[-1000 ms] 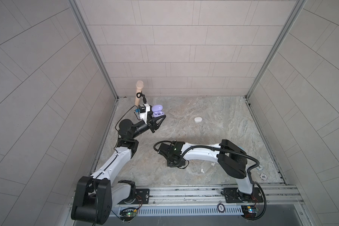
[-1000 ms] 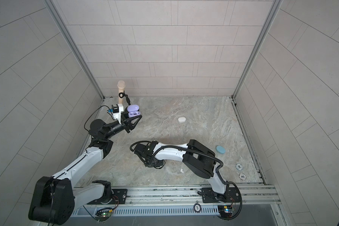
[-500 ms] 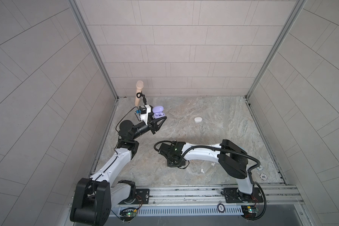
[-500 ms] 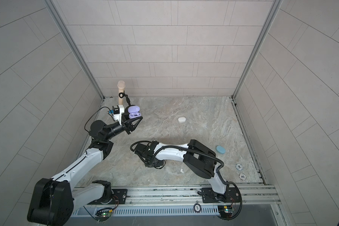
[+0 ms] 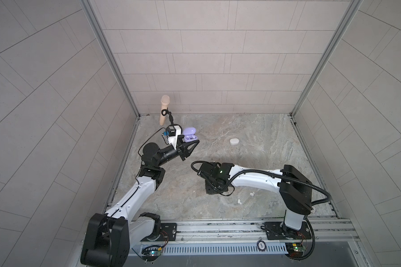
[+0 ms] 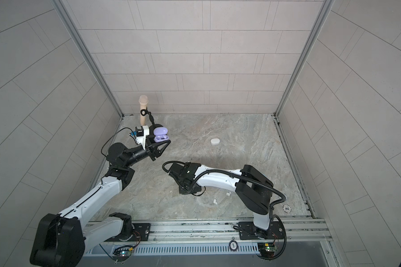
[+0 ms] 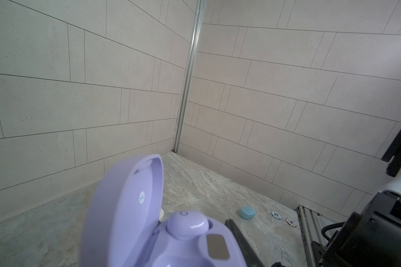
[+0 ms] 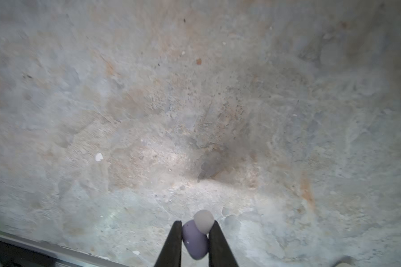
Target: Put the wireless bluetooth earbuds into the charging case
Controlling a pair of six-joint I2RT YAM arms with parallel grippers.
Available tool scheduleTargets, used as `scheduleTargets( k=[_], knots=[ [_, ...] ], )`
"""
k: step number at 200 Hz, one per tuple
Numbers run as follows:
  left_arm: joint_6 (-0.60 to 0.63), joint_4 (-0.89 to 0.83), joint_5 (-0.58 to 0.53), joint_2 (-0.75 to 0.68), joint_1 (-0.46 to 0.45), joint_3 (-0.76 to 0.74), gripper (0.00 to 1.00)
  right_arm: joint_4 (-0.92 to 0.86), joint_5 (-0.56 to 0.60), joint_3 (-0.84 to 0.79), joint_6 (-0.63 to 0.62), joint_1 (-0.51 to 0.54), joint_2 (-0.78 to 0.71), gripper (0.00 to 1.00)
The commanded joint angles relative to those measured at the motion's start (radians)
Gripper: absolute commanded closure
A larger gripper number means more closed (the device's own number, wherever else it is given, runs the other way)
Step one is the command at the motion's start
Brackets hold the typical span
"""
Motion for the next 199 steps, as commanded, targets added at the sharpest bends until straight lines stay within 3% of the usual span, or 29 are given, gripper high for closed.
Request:
scheduleTargets(
  k=[1, 68, 110, 151, 199],
  knots=[
    [0.013, 0.018, 0.007, -0.018, -0.004, 0.001, 1.0, -0.11, -0.013, -0.009, -0.157, 0.002, 0.052, 0.92],
    [0.033, -0.008, 0.004, -0.035, -0.005, 0.001, 1.0, -0.168, 0.054, -0.009, -0.243, 0.005, 0.135, 0.89],
    [0.032, -0.005, 0.007, -0.031, -0.005, 0.001, 1.0, -0.158, 0.068, -0.03, -0.241, 0.005, 0.118, 0.67],
    [0.03, -0.003, 0.009, -0.033, -0.005, 0.001, 1.0, -0.145, 0.094, -0.059, -0.221, 0.006, 0.093, 0.61],
    [0.033, -0.009, 0.009, -0.036, -0.005, 0.0, 1.0, -0.058, -0.05, -0.099, -0.175, 0.006, 0.07, 0.6]
  ],
)
